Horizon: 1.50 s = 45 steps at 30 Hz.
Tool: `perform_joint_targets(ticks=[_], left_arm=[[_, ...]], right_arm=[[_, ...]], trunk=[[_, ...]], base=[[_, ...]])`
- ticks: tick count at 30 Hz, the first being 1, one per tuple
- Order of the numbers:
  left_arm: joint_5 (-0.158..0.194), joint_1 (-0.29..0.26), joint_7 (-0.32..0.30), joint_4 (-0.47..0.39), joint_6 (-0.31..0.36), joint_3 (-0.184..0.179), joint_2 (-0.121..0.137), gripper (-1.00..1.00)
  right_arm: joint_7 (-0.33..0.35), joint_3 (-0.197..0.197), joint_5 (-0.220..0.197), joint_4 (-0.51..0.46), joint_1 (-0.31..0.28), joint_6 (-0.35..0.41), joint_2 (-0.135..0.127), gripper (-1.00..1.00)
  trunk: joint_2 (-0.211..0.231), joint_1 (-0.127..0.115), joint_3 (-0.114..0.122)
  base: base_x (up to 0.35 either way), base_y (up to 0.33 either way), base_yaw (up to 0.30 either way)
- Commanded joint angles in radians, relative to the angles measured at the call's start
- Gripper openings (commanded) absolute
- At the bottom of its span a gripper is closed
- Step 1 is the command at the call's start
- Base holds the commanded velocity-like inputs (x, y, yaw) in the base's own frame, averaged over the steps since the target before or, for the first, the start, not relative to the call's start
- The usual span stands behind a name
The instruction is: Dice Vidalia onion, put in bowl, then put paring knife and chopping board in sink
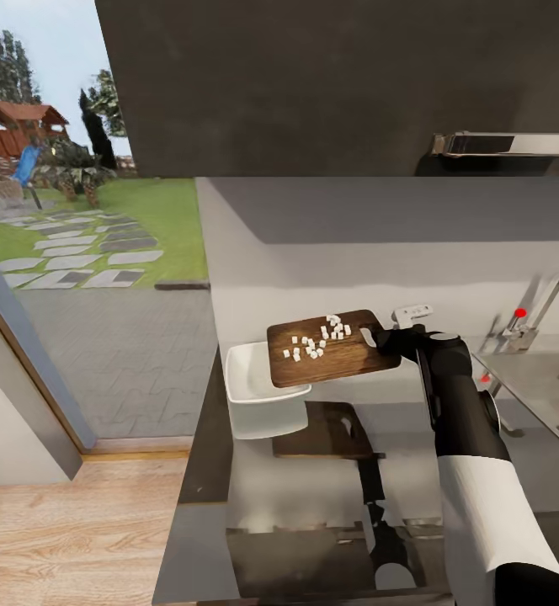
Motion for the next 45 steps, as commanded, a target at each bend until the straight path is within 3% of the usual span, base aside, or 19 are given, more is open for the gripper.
perform_joint_targets(ticks=[1,17,22,45], left_arm=[[0.006,-0.002,0.002,0.004,-0.006,-0.008,-0.001,1.0],[0.006,-0.002,0.002,0.004,-0.006,-0.008,0.0,1.0],[0.006,-0.002,0.002,0.004,-0.006,-0.008,0.0,1.0],[0.005,-0.002,0.002,0.004,-0.006,-0.01,0.0,1.0]], right_arm=[[0.01,-0.002,0.01,-0.001,-0.001,0.002,0.001,-1.0],[0.006,0.012,0.009,-0.001,-0.001,0.001,0.006,-1.0],[0.003,0.022,0.009,-0.001,-0.001,0.0,0.02,-1.0],[0.001,0.023,0.009,0.004,-0.001,0.0,0.022,-1.0]], trunk=[[-0.001,0.0,-0.001],[-0.001,0.0,-0.001],[0.034,-0.019,0.015],[0.195,-0.107,0.087]], base=[[0.0,0.0,0.0],[0.0,0.0,0.0],[0.0,0.0,0.0],[0.0,0.0,0.0]])
